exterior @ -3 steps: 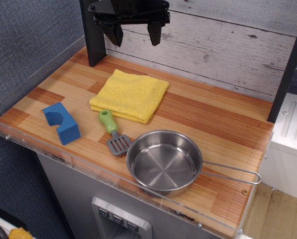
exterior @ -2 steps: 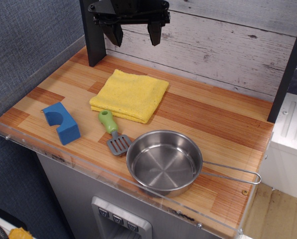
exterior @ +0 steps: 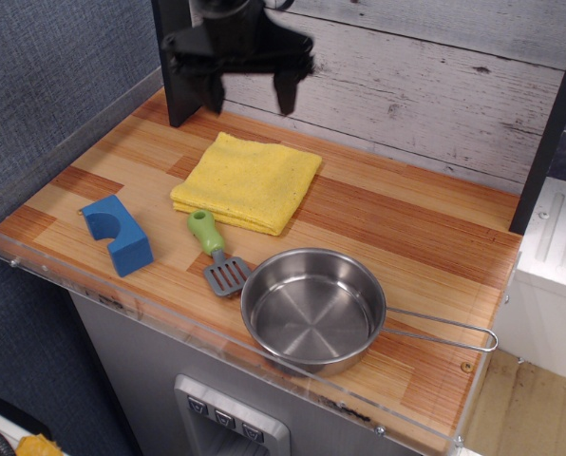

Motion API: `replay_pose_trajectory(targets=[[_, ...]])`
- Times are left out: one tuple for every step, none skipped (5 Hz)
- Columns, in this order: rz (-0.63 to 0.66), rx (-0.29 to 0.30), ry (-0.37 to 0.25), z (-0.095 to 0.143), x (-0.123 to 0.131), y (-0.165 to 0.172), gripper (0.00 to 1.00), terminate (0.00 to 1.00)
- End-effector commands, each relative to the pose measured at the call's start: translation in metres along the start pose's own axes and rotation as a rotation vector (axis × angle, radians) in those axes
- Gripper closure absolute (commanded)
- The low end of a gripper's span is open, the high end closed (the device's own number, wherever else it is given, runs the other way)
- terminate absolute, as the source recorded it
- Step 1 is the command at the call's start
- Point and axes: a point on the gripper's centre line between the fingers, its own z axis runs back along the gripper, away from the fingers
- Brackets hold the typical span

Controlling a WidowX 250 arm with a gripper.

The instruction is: PICK UPTHE TOWEL PUT ON THE ANOTHER SIDE OF THE TABLE

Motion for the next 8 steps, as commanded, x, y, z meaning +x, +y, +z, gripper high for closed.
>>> replay_pose_trajectory(targets=[[0.022,0.065,-0.060,0.010,0.001,0.033,0.00,0.00],[0.030,0.085,-0.017,-0.010,-0.002,0.046,0.00,0.00],[0.067,0.027,0.035,-0.030,-0.002,0.051,0.00,0.00],[0.061,0.015,0.069,-0.047,-0.005,0.047,0.00,0.00],[0.057,0.014,0.088,-0.058,-0.009,0.038,0.00,0.00],[0.049,0.026,0.100,-0.066,-0.017,0.029,0.00,0.00],[0.028,0.040,0.132,-0.082,-0.028,0.024,0.00,0.00],[0.016,0.050,0.160,-0.092,-0.036,0.020,0.00,0.00]])
